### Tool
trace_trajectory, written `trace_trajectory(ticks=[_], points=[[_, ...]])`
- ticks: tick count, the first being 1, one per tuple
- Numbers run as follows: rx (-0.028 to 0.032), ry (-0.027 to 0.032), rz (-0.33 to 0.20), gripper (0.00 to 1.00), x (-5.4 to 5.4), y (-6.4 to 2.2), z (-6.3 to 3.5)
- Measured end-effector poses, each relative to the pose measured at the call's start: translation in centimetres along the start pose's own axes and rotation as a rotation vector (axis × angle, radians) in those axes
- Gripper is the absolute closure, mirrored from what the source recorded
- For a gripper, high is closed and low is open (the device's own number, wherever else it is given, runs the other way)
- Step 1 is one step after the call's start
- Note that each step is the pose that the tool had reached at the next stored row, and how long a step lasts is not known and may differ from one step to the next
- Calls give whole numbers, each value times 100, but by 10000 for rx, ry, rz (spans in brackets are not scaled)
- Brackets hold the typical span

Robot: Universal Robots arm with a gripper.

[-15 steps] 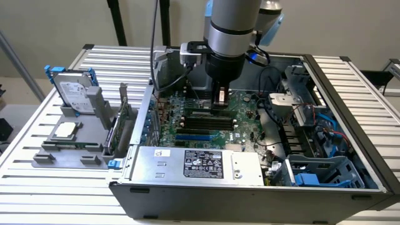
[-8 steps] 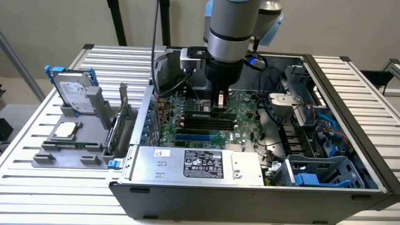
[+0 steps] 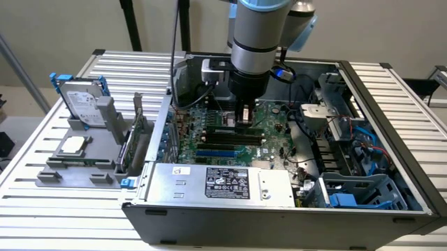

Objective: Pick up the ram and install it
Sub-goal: 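Insert the ram into the slot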

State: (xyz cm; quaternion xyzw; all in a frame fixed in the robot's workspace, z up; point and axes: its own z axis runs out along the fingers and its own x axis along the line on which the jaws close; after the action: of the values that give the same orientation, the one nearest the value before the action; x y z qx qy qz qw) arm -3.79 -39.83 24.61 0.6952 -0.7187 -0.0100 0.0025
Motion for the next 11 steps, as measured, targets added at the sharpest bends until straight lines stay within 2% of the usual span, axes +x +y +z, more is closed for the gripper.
trace_trajectory(ticks=[7, 11], points=[[52, 160, -1, 87, -6, -1, 81], [69, 174, -30, 87, -6, -1, 85]])
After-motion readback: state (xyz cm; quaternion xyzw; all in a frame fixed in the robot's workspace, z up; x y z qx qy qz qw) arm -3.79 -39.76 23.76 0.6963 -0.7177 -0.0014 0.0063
